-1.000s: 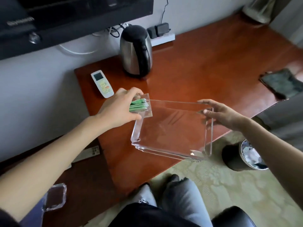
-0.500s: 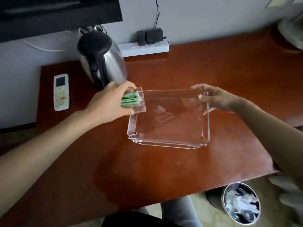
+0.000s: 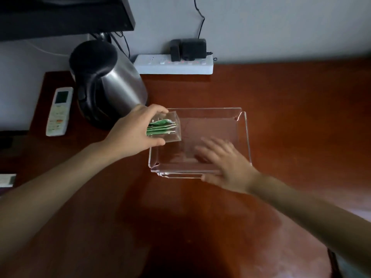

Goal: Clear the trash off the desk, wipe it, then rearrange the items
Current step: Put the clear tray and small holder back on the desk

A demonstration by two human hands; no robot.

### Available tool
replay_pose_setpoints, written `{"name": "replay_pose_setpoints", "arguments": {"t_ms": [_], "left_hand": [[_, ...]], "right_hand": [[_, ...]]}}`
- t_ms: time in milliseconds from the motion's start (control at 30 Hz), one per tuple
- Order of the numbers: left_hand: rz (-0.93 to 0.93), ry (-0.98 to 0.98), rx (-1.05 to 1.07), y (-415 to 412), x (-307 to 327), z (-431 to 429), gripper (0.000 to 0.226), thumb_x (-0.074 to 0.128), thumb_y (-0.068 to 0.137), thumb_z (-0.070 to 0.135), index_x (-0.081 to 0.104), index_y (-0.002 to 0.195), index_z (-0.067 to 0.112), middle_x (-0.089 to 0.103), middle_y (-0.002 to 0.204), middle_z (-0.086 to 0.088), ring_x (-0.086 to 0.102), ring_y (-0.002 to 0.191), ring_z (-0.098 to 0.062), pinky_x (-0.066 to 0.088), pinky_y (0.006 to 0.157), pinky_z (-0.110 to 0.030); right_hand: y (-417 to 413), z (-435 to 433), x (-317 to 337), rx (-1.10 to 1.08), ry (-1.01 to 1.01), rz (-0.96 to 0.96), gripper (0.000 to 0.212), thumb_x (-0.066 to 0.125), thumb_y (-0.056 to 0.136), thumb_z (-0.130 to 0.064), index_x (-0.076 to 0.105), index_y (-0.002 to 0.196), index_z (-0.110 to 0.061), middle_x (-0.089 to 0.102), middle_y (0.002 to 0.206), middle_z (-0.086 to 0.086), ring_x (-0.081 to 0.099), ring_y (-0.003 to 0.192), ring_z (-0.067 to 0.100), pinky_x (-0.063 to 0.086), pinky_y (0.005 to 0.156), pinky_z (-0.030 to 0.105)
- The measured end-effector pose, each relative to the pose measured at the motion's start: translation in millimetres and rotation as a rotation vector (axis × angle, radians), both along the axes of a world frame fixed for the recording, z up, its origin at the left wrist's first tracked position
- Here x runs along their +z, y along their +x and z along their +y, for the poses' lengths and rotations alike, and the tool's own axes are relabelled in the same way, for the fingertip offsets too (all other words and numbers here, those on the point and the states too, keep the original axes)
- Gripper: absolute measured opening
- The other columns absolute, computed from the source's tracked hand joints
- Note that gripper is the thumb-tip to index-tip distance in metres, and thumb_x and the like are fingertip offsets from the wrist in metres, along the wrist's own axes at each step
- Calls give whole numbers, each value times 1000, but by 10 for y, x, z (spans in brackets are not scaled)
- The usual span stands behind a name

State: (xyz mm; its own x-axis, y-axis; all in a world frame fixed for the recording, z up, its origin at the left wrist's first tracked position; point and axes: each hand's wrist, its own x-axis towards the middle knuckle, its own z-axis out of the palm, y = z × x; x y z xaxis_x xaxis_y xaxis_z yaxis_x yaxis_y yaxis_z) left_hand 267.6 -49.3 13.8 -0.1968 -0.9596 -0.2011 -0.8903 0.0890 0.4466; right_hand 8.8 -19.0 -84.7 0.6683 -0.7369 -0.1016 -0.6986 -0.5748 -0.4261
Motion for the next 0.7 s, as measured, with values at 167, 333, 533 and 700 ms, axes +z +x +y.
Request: {"name": "replay_pose_setpoints", "arguments": {"t_ms": [167, 333, 533, 700], "left_hand": [[3, 3, 21, 41, -97, -97, 71, 81, 67, 30, 43, 127, 33, 39, 109, 14, 41, 100, -2, 38, 82, -29], [11, -12, 28, 85, -134, -164, 69, 80, 68, 31, 43, 126, 33, 38, 110, 15, 41, 99, -1, 38, 82, -28], [53, -10, 26, 219, -217, -138, 70, 81, 66, 27, 44, 126, 31, 38, 106, 18, 37, 103, 2, 37, 86, -28], [97, -8, 13, 317, -308, -88, 69, 82, 66, 22, 46, 125, 24, 44, 106, 17, 39, 110, -2, 41, 91, -32]], "right_hand": [[90, 5, -335, 198, -168, 117, 49, 33, 88, -46, 38, 133, -27, 54, 133, 5, 55, 117, 28, 49, 87, 54], [9, -512, -230, 130, -45, 136, 54, 30, 89, -50, 44, 136, -26, 49, 139, 5, 48, 124, 33, 35, 95, 62], [-195, -811, -164, 115, -8, 150, 52, 38, 93, -44, 38, 141, -24, 41, 145, 4, 38, 131, 33, 29, 103, 56], [-162, -720, -131, 156, -10, 139, 49, 51, 94, -31, 38, 141, -27, 39, 146, 1, 35, 134, 29, 27, 106, 51]]}}
